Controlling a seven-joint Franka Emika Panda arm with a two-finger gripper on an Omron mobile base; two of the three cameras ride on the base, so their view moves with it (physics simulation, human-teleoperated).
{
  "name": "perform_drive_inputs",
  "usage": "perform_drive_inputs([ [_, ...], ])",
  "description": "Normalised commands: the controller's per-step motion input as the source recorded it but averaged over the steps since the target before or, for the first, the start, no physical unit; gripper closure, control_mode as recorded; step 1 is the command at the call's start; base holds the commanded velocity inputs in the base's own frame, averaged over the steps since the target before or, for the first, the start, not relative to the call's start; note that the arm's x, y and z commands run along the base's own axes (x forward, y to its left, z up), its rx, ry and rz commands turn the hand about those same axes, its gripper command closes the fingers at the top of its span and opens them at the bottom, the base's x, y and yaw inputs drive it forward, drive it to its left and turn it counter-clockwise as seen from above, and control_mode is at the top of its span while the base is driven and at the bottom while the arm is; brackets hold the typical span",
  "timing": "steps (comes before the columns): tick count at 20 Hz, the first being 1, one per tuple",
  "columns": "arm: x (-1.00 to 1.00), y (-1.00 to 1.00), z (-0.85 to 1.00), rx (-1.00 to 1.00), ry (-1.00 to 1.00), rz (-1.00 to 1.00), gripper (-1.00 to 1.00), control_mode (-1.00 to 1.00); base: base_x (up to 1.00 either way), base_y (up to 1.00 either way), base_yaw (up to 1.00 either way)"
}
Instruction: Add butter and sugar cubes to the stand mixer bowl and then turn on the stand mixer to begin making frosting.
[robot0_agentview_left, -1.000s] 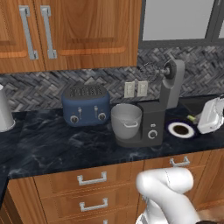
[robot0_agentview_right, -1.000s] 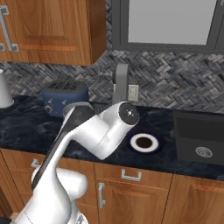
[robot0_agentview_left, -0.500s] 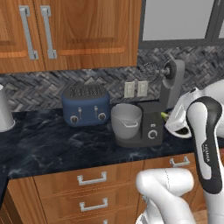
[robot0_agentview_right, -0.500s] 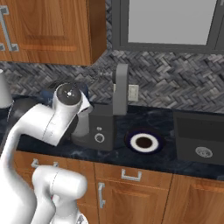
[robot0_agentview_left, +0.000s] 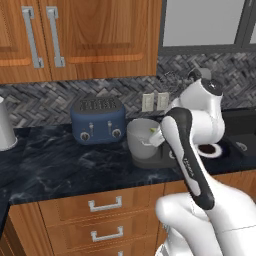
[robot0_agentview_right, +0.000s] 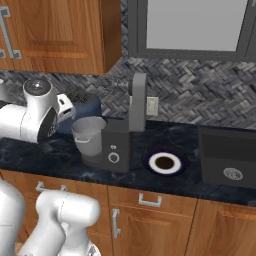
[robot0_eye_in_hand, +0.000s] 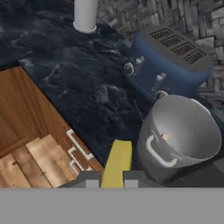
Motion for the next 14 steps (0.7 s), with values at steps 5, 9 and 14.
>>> perform_drive_inputs([
  [5, 0.83, 0.1, -0.02, -0.09, 0.17, -0.05, 1.0, -1.0, 0.0, 0.0, 0.0],
  [9, 0.73, -0.11, -0.31, -0.1, 0.11, -0.07, 1.0, -1.0, 0.0, 0.0, 0.0],
  [14, 0.53, -0.16, -0.5, -0.08, 0.04, -0.04, 1.0, -1.0, 0.0, 0.0, 0.0],
])
